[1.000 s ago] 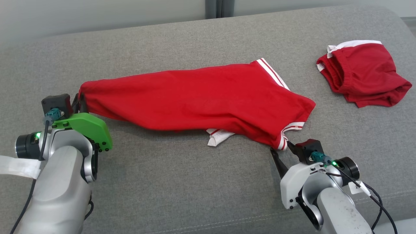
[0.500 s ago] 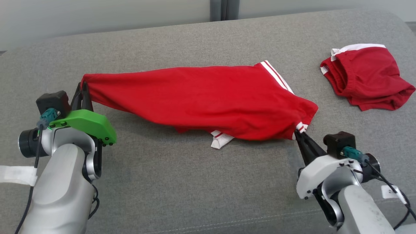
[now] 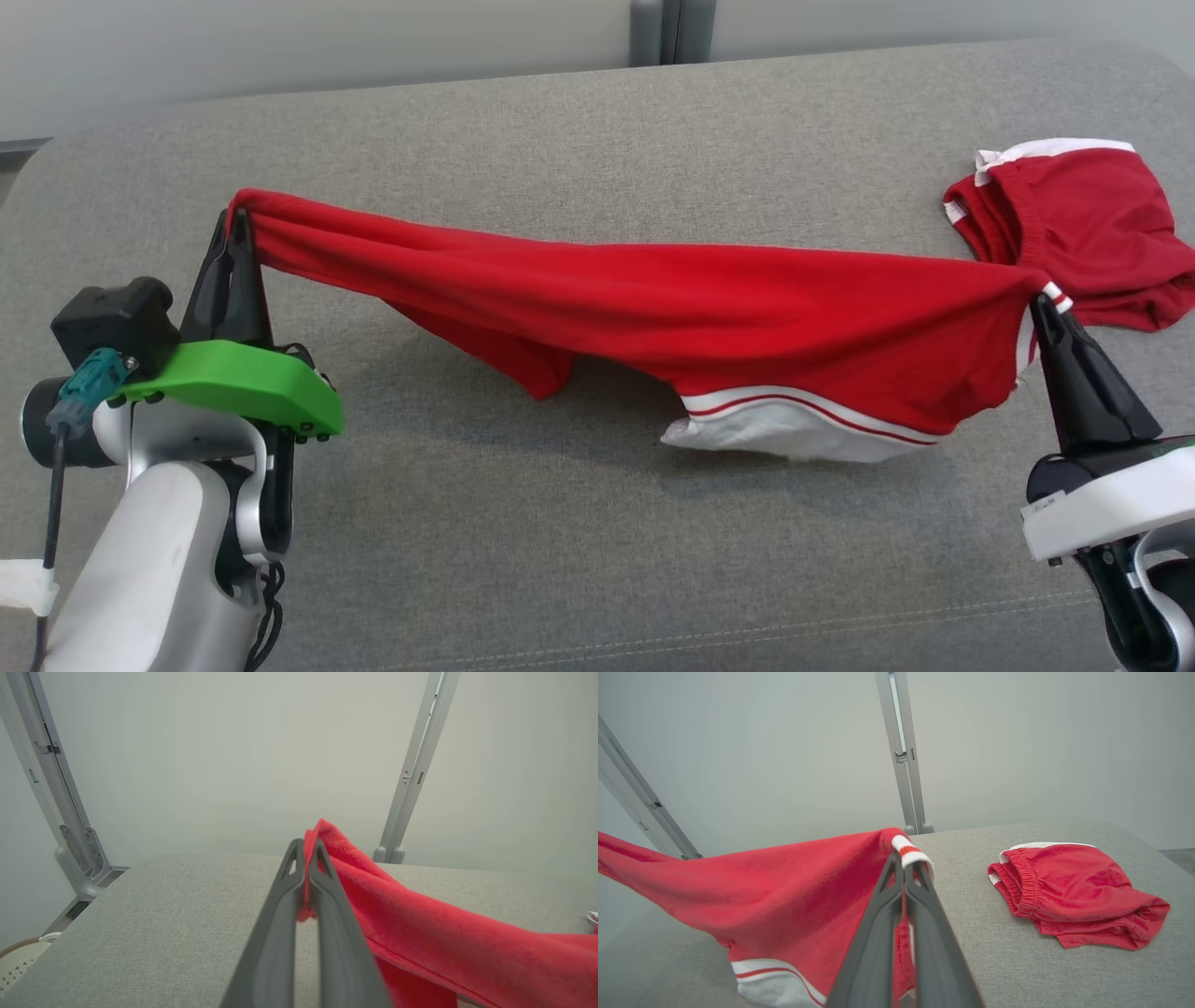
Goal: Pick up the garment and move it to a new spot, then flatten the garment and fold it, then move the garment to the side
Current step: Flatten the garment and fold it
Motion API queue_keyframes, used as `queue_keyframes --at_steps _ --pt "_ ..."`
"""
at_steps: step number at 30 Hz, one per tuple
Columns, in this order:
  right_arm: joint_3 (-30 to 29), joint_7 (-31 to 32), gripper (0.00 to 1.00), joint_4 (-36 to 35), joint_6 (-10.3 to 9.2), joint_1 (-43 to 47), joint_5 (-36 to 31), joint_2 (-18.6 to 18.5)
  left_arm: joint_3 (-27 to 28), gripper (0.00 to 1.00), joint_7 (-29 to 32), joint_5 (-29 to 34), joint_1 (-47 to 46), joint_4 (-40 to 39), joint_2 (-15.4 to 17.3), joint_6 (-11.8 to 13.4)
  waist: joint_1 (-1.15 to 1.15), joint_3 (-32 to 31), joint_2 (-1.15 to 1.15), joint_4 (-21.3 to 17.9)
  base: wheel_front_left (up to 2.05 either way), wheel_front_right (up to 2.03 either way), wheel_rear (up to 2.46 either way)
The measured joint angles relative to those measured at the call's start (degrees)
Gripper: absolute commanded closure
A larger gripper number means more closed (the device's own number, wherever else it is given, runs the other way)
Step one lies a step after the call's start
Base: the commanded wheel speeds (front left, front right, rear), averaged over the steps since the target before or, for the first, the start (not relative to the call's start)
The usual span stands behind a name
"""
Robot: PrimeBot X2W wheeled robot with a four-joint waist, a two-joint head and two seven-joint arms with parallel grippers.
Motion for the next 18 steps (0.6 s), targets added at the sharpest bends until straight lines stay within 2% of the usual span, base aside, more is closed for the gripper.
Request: queue_keyframes --at_steps 3,7,13,18 --pt "-1.66 1.91 1.00 -2.61 0.00 -0.62 0.54 -0.18 -0.37 1.00 3.03 0.18 1.31 -5.87 0.91 1.45 0.00 0.64 0.00 0.25 0.00 0.00 0.00" --pt "-0.23 4.00 1.00 1.21 -0.01 -6.56 -0.82 -2.78 -1.46 1.00 6.69 1.43 0.91 -7.25 2.05 2.33 0.00 2.13 0.00 0.32 0.00 0.00 0.00" --pt "4.35 1.11 1.00 18.92 -0.02 -21.99 -1.63 -4.38 -3.53 1.00 8.83 3.02 -5.84 -0.03 1.65 2.02 0.00 5.57 0.00 0.19 0.00 0.00 0.00" --pt "9.05 -4.05 1.00 35.15 -0.02 -34.56 -1.43 -4.16 -4.64 1.00 8.10 3.31 -11.55 8.32 -0.71 0.74 0.00 8.74 0.00 0.27 0.00 0.00 0.00"
